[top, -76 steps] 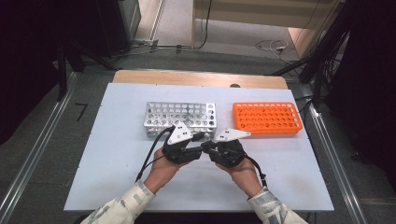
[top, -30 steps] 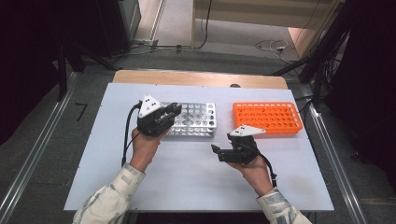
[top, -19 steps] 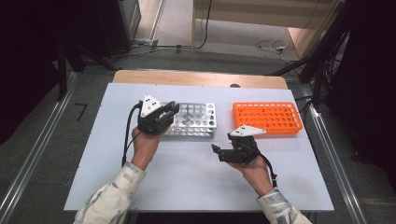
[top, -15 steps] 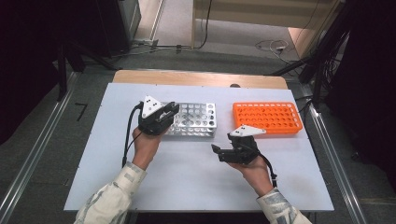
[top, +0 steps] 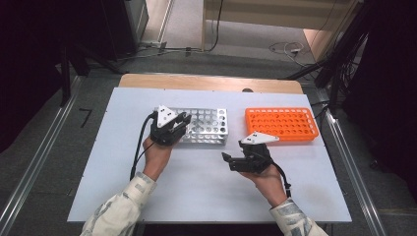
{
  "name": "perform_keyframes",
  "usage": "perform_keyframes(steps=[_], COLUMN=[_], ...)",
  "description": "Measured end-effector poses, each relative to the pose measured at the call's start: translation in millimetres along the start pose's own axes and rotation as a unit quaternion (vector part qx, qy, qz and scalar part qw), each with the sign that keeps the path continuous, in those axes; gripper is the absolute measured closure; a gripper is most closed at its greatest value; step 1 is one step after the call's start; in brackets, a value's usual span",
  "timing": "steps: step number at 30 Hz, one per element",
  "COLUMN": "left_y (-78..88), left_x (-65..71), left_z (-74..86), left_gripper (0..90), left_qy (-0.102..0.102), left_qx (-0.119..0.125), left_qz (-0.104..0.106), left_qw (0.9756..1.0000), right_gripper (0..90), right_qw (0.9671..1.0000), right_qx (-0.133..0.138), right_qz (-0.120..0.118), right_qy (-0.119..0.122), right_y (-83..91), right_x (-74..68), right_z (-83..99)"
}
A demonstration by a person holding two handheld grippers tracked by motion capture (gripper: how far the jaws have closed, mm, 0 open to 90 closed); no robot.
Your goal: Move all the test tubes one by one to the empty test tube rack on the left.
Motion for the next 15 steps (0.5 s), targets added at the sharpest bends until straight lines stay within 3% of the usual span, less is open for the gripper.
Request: perform_keyframes(steps=[7, 15], left_y=[0.0, 6.7], left_x=[2.0, 4.6], left_z=[8.7, 1.3], left_gripper=[72.6, 66.5], left_qy=[-0.001, 0.001], left_qx=[-0.017, -0.004], left_qz=[0.005, 0.006], left_qw=[0.9998, 1.0000], right_gripper=[23.2, 23.4], right_qw=[1.0000, 1.0000], right_qx=[0.001, 0.003], right_qz=[-0.003, -0.004], right_qy=[0.002, 0.004], right_y=[-1.1, -2.2], right_x=[-1.5, -1.4], right_z=[-1.3, -3.4])
Point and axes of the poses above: each handheld gripper's, and its own axes: y roughly backward along the jaws, z roughly out of its underside, x roughly to its right, the point moved 10 cm from there along -y, roughly forward along the jaws, and after that the axes turned 11 degrees about x, right-handed, at the moved point
